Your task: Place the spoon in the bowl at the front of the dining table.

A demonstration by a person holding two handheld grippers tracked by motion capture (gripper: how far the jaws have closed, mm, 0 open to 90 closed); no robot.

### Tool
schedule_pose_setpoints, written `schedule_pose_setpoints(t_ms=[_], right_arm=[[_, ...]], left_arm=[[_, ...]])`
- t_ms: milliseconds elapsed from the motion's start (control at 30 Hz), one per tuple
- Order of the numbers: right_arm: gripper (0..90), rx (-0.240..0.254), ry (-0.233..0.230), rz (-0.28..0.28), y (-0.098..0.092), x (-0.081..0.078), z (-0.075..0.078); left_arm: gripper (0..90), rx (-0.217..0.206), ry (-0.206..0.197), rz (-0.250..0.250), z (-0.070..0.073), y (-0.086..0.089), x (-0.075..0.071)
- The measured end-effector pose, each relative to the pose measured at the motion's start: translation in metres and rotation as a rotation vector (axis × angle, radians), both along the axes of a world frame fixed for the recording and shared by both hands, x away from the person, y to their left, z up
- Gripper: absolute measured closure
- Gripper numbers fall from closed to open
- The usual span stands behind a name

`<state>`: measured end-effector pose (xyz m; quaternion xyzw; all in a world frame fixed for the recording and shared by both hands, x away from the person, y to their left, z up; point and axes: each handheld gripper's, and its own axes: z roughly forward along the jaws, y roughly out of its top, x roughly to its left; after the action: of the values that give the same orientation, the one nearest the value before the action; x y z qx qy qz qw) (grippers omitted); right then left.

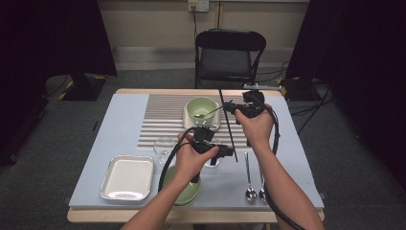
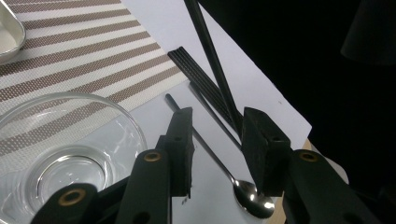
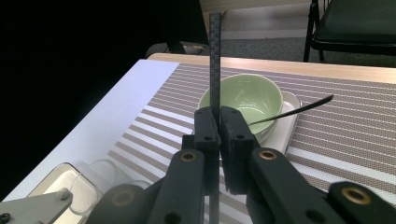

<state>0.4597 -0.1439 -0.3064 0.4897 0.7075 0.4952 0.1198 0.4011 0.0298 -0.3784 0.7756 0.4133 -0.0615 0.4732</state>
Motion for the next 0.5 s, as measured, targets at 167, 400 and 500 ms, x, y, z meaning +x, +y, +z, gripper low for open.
schedule_pose_setpoints(t_ms=[167, 400, 500], right_arm=[[86.6, 0.004, 0.009, 0.001, 0.0047, 0.0, 0.001], [86.6, 0.017, 0.011, 0.004, 0.0089, -0.0004, 0.0029], [86.5, 0.024, 0.016, 0.007, 0.0092, 0.0, 0.0023]], left_arm=[[64.9, -0.022, 0.001, 0.016, -0.0014, -0.0015, 0.0015], [76.0, -0.066, 0.058, 0.037, -0.0077, -0.0055, 0.0023], [80.7, -0.07, 0.072, 0.037, -0.0077, -0.0046, 0.0029]])
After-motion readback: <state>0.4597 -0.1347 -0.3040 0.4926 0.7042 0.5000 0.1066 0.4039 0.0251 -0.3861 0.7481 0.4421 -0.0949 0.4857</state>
